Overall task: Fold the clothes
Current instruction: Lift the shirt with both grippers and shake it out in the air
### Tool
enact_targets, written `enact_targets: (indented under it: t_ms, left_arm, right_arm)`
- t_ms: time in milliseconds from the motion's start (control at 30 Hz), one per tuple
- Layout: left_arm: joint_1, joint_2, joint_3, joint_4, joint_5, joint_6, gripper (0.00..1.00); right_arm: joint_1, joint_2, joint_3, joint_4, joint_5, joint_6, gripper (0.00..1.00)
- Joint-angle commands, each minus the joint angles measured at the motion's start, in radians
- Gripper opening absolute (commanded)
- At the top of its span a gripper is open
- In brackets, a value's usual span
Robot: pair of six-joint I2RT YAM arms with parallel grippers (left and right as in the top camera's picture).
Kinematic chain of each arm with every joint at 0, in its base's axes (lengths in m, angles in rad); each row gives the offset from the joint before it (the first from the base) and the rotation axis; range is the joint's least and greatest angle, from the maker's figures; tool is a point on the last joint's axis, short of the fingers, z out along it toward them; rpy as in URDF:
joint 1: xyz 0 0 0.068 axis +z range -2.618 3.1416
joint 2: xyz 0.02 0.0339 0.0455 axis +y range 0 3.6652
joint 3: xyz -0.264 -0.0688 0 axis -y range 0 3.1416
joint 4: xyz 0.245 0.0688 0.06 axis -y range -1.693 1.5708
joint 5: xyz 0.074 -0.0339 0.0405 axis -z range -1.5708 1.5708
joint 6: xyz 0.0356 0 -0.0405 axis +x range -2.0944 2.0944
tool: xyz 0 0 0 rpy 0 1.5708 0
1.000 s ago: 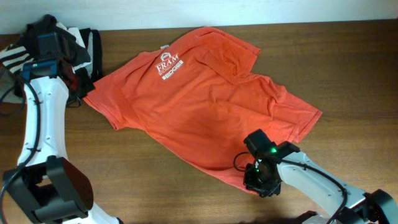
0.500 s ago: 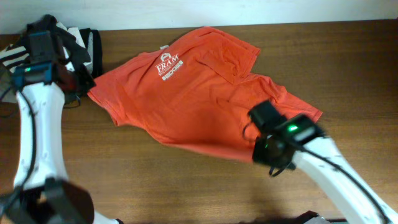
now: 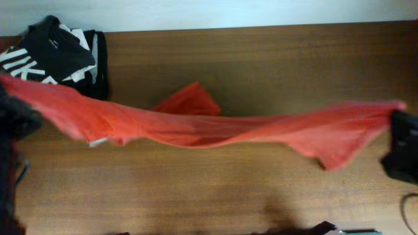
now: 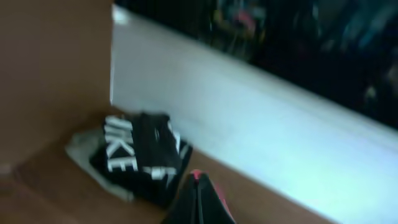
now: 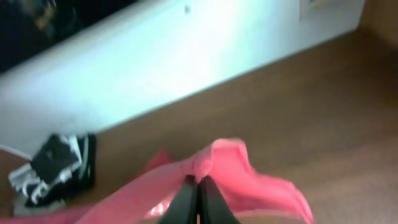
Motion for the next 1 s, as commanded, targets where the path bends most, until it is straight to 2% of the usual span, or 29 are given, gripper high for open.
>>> enact_targets:
  t_ms: [0, 100, 200, 300, 400, 500, 600, 633, 700, 767, 900, 967]
  left_arm:
    - [0.005, 0.006, 0.026, 0.001, -0.088, -0.011, 0.01]
    - [0.005, 0.072, 0.026, -0.001, -0.042, -0.014, 0.01]
    - [0.005, 0.226, 0.026, -0.002, -0.042, -0.014, 0.01]
    - [0.005, 0.363, 0.026, 0.006, -0.032, -0.014, 0.01]
    - [0.004, 0.488, 0.026, 0.086, -0.004, -0.006, 0.01]
    - [-0.004, 0.581, 0.026, 0.212, 0.103, -0.003, 0.01]
    - [-0.015, 0.617, 0.034, 0.354, 0.194, -0.027, 0.01]
    - [-0.015, 0.616, 0.058, 0.367, 0.194, -0.036, 0.01]
    - [0.007, 0.615, 0.22, 0.335, 0.193, -0.009, 0.01]
    - [0.056, 0.615, 0.462, 0.266, 0.213, -0.01, 0.01]
    - [0.086, 0.615, 0.694, 0.247, 0.253, -0.01, 0.01]
    - [0.085, 0.615, 0.734, 0.257, 0.282, -0.01, 0.01]
  right_arm:
    - [-0.003, 0.011, 0.038, 0.0, 0.127, -0.01, 0.04]
    - [-0.003, 0.032, 0.037, 0.022, 0.221, 0.008, 0.04]
    - [-0.003, 0.087, 0.037, 0.066, 0.346, 0.031, 0.04]
    - [-0.003, 0.152, 0.037, 0.086, 0.382, 0.031, 0.04]
    - [-0.003, 0.235, 0.037, 0.141, 0.385, 0.024, 0.04]
    - [-0.003, 0.346, 0.037, 0.286, 0.373, -0.058, 0.04]
    - [-0.003, 0.443, 0.038, 0.516, 0.285, -0.213, 0.04]
    - [-0.003, 0.452, 0.041, 0.576, 0.27, -0.245, 0.04]
    - [-0.011, 0.437, 0.098, 0.652, 0.267, -0.299, 0.04]
    - [-0.026, 0.41, 0.229, 0.651, 0.269, -0.363, 0.04]
    - [-0.069, 0.365, 0.383, 0.631, 0.269, -0.412, 0.04]
    - [-0.105, 0.344, 0.394, 0.589, 0.267, -0.408, 0.04]
